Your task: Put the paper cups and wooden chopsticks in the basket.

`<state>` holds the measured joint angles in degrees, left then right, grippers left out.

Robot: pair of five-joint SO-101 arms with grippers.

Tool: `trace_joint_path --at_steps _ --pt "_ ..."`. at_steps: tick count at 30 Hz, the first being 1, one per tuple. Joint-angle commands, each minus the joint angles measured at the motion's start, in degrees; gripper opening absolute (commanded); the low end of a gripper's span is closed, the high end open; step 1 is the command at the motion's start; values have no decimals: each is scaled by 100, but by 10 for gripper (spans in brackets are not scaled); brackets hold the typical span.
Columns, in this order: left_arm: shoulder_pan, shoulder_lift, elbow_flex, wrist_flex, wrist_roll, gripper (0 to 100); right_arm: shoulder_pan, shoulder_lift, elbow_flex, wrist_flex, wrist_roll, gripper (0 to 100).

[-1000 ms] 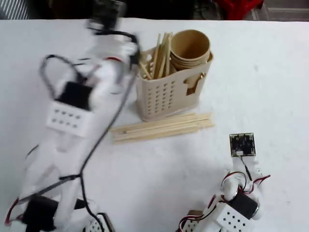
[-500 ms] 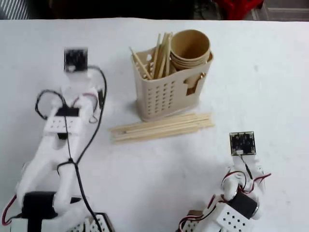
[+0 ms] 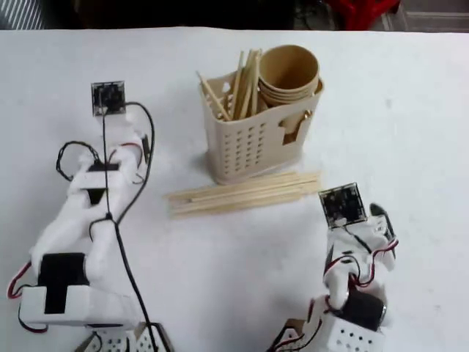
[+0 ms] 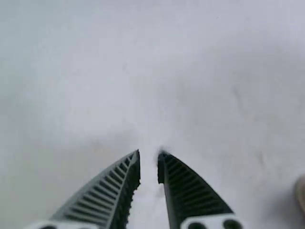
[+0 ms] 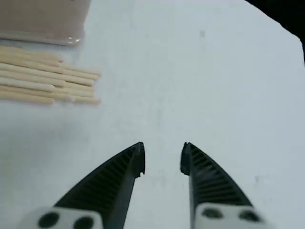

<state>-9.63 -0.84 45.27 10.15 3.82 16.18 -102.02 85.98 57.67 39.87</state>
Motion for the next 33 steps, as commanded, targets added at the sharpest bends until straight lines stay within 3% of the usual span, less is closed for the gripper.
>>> trace_joint_path --at_steps 1,9,21,33 --pt "-57 -40 -255 26 9 84 -769 224 -1451 1095 44 164" --pt "-127 -31 -273 26 9 84 -2211 2527 -2778 1569 -9 152" --pt "-927 4 -484 -26 44 84 -5068 6000 -4571 585 -1292 152" --pt "-945 4 -484 -26 44 84 -5385 9437 -6101 -1059 -1609 149"
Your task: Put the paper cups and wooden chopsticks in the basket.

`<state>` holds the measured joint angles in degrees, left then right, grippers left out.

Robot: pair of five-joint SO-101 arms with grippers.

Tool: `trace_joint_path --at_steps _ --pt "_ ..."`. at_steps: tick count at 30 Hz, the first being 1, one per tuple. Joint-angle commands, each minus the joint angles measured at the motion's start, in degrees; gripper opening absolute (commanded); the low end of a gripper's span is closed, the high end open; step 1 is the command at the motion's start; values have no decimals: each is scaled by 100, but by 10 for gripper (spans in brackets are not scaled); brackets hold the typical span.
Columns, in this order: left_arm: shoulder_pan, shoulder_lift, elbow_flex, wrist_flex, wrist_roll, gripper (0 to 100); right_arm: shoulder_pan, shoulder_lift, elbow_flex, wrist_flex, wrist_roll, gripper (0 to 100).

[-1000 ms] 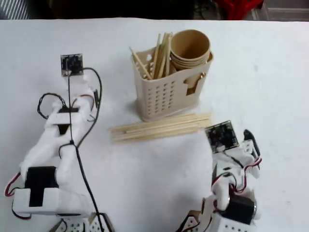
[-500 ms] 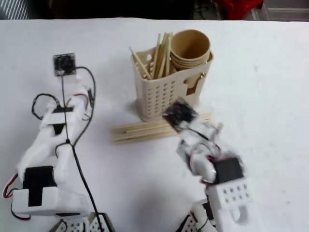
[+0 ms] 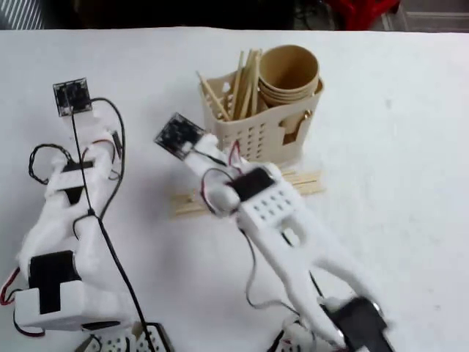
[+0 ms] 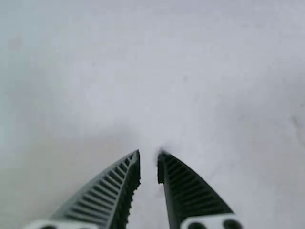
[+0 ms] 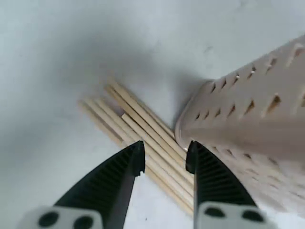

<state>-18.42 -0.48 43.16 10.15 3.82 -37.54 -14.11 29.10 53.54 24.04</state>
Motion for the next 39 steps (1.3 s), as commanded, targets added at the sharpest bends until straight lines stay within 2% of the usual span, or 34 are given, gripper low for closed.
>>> trace_joint_path --at_steps 1,10,15,21,31,39 --pt "-66 -31 -273 -26 44 84 -13 822 -404 -875 -26 149" --pt "-31 -22 -255 -26 44 84 277 1903 -378 -2791 -53 149" --pt "-22 -22 -255 -26 44 85 382 2484 -369 -2914 -18 149" --pt "-22 -22 -255 -26 44 84 330 2756 -202 -2413 -9 149" --pt "-22 -22 -273 -26 44 84 620 1815 -158 -374 0 149" --pt "-22 -22 -264 -26 44 84 971 549 -141 -40 0 149"
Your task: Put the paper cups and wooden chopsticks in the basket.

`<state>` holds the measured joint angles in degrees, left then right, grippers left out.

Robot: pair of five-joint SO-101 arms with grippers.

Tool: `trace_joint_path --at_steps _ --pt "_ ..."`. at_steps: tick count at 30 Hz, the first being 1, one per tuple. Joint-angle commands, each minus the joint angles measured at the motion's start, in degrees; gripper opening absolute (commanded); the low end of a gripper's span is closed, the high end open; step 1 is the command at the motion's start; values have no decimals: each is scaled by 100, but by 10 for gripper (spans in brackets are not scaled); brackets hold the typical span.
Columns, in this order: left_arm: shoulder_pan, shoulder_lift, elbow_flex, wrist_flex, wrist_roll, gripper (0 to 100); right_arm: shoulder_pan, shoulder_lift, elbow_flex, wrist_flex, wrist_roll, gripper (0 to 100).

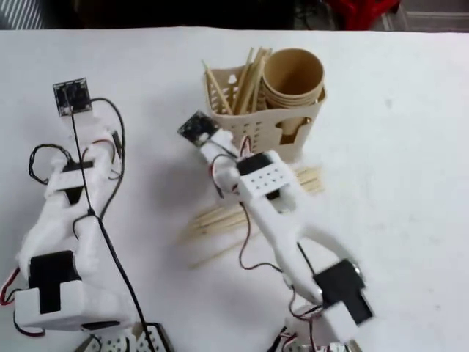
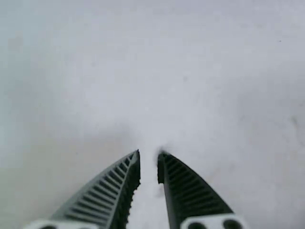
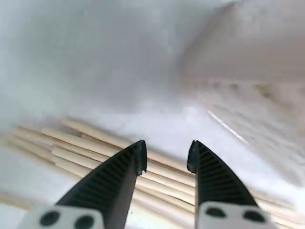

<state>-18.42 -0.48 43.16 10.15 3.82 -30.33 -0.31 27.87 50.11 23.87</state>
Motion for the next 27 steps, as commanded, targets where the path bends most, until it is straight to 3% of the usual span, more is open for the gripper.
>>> trace_joint_path --at_steps 1,6,10,12,19,27 --pt "-22 -22 -264 -26 44 84 338 -1033 -18 523 149 149" --pt "-22 -22 -273 -26 44 84 796 -2035 290 1859 2013 149" --pt "-22 -22 -281 -26 44 85 1095 -2905 1363 2642 4686 149" --pt "-22 -22 -281 -26 44 85 1147 -3415 1978 2703 5495 149" --pt "-22 -22 -281 -26 44 84 470 -4479 3209 2527 5899 149" --pt "-22 -22 -255 -26 44 84 207 -3802 3349 1253 5670 151"
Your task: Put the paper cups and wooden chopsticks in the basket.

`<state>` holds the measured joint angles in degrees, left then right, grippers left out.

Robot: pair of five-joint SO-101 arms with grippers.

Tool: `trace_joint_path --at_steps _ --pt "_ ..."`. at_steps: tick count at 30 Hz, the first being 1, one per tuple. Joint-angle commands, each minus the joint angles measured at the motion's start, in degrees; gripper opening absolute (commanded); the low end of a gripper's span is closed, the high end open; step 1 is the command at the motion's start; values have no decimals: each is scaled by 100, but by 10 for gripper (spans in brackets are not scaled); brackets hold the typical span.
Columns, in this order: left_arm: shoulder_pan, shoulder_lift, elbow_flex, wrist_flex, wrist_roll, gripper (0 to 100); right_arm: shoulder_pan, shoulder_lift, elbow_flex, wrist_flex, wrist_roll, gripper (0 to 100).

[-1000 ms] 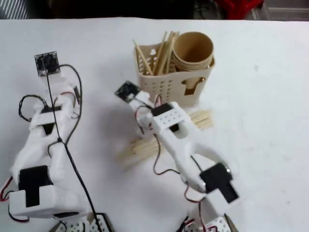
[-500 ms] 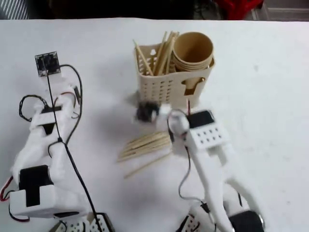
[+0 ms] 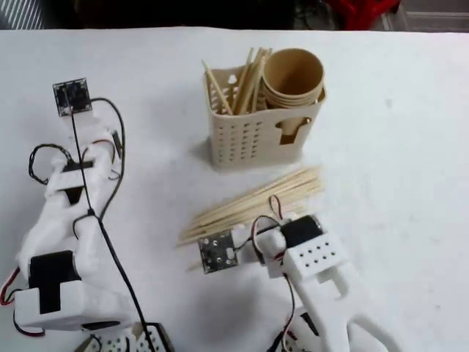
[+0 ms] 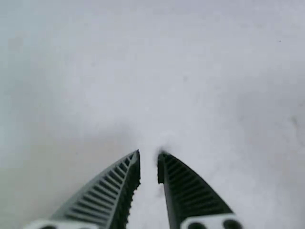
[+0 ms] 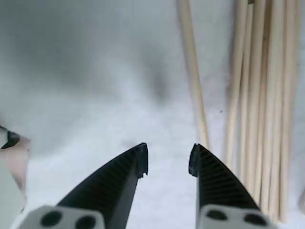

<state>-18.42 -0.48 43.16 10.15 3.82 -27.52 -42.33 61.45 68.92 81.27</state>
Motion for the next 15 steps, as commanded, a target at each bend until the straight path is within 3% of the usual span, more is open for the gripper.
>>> trace_joint_path --at_steps 1,15 --pt "-22 -22 -255 -26 44 84 -75 567 -26 -769 -70 152" --pt "84 -31 -255 -26 26 84 -75 2290 -70 -2237 -70 148"
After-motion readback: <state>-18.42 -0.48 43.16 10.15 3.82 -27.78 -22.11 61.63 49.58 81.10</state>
